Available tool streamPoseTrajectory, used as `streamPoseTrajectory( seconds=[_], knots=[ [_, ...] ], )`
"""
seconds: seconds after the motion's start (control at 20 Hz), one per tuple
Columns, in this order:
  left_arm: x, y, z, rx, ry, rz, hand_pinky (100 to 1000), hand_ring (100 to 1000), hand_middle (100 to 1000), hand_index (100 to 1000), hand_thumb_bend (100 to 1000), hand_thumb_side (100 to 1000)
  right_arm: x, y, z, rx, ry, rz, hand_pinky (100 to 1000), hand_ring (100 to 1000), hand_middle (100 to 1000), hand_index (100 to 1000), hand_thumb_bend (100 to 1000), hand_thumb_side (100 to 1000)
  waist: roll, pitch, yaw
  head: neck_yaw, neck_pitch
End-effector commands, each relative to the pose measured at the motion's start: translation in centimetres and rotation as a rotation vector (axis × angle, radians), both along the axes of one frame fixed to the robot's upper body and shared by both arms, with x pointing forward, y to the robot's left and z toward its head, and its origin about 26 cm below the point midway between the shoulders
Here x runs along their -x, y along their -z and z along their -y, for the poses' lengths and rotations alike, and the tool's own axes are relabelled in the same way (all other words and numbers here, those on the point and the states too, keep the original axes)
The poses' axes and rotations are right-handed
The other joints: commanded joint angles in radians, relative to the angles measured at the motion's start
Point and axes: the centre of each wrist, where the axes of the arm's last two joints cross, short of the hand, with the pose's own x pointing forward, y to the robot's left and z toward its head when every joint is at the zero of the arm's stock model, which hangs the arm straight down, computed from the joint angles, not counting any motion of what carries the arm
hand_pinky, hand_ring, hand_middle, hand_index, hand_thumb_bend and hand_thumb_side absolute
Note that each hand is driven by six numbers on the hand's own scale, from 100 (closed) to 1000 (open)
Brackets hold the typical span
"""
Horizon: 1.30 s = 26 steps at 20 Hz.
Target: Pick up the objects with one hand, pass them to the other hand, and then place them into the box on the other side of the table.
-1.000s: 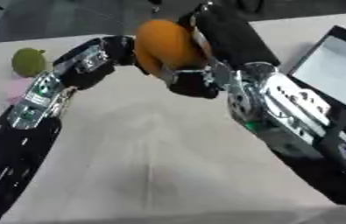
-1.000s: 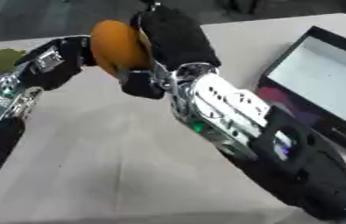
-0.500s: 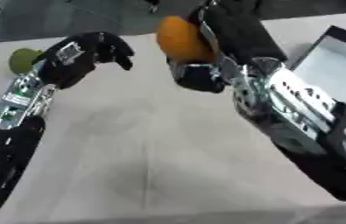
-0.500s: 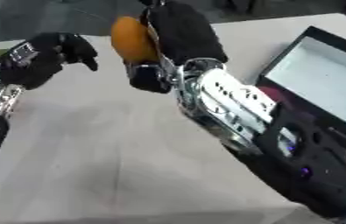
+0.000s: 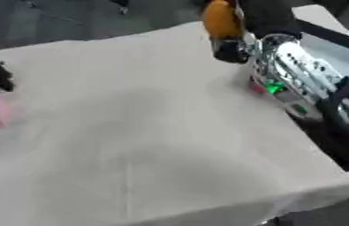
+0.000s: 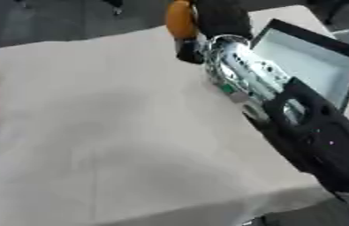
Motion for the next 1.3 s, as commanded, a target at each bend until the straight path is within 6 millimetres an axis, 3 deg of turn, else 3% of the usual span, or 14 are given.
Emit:
streamPoseTrajectory(
  seconds=[0.05, 0.25, 0.45, 0.7, 1.05, 1.1, 1.15, 1.25, 1.3],
  knots=[
    [1.2, -2.4, -2.8, -0.177, 0.131, 0.226, 680, 619, 636, 735, 100, 699, -2.6, -0.5, 6.9, -0.015, 0.274, 0.044, 555, 360, 235, 403, 100, 165, 0.0, -0.013, 0.003, -0.032, -0.002],
    [2.2, -1.9, -3.7, -0.164, 0.107, 0.22, 679, 617, 634, 734, 100, 701, -4.9, 1.9, 14.7, -0.093, 0.512, 0.04, 601, 443, 338, 509, 100, 182, 0.0, -0.014, 0.005, -0.046, -0.002],
    [2.3, -1.9, -3.5, -0.147, 0.106, 0.214, 678, 616, 632, 734, 100, 701, -5.6, 6.2, 18.8, -0.247, 0.636, 0.017, 619, 486, 398, 575, 100, 261, 0.001, -0.013, 0.008, -0.048, -0.002],
    [2.3, -1.8, -3.1, -0.14, 0.114, 0.206, 677, 616, 632, 734, 100, 707, -5.8, 10.0, 18.8, -0.363, 0.688, 0.066, 620, 486, 400, 569, 100, 274, 0.004, -0.01, 0.014, -0.046, -0.002],
    [2.2, -1.6, -2.8, -0.141, 0.122, 0.2, 678, 616, 633, 736, 100, 715, -5.9, 11.2, 17.3, -0.413, 0.691, 0.116, 625, 490, 406, 573, 100, 288, 0.002, -0.01, 0.019, -0.049, -0.002],
    [2.1, -1.6, -2.7, -0.142, 0.123, 0.199, 678, 616, 633, 736, 100, 715, -5.9, 11.3, 17.1, -0.411, 0.684, 0.119, 632, 506, 424, 592, 208, 347, 0.002, -0.01, 0.02, -0.049, -0.002],
    [2.1, -1.6, -2.7, -0.143, 0.124, 0.199, 678, 616, 633, 736, 100, 715, -5.9, 11.3, 16.8, -0.403, 0.67, 0.119, 651, 553, 474, 655, 406, 418, 0.001, -0.009, 0.021, -0.05, -0.002],
    [2.1, -1.6, -2.6, -0.145, 0.126, 0.198, 678, 616, 634, 737, 100, 716, -5.9, 11.1, 16.1, -0.376, 0.631, 0.113, 756, 726, 658, 866, 667, 464, 0.001, -0.009, 0.022, -0.052, -0.002],
    [2.1, -1.6, -2.6, -0.146, 0.126, 0.198, 678, 616, 634, 738, 100, 717, -5.9, 10.9, 15.7, -0.361, 0.607, 0.106, 779, 757, 703, 908, 705, 472, 0.001, -0.009, 0.023, -0.053, -0.002]
  ],
)
